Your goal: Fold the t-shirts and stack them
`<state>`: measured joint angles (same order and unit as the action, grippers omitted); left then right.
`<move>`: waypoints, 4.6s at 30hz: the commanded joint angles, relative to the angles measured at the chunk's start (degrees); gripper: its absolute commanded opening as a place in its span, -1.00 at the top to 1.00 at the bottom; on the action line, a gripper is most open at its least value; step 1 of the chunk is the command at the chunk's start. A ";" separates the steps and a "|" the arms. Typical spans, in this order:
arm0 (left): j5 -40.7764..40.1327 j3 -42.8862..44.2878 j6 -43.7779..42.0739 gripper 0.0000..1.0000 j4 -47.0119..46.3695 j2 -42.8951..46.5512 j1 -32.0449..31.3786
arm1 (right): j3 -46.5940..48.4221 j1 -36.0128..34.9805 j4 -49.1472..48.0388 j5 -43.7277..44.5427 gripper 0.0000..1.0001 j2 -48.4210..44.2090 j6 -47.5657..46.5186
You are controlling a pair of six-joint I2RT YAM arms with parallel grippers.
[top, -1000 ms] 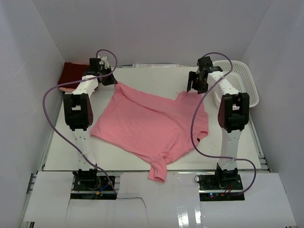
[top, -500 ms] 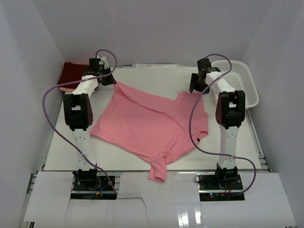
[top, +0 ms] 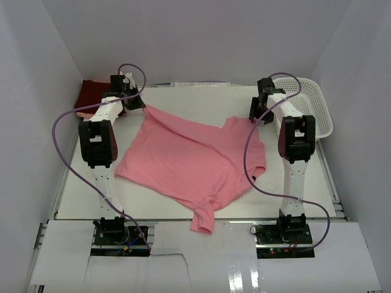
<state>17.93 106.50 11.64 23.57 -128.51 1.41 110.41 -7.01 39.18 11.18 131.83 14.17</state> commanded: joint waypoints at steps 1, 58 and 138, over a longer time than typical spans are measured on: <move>-0.36 -0.06 -0.12 0.94 0.33 6.25 0.79 | 3.05 0.41 -0.24 0.60 -0.29 2.02 0.06; 2.19 2.22 -0.39 0.90 1.65 4.41 0.79 | 2.79 0.06 -1.39 -3.62 -0.04 3.52 -2.13; -11.52 -51.66 19.74 1.00 12.54 104.77 0.26 | -5.74 -2.84 -8.33 -31.13 0.85 -85.33 -8.46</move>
<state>6.20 55.29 28.67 32.95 -24.27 1.74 101.32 -9.87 37.54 -19.62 47.09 6.59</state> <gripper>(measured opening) 0.094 0.081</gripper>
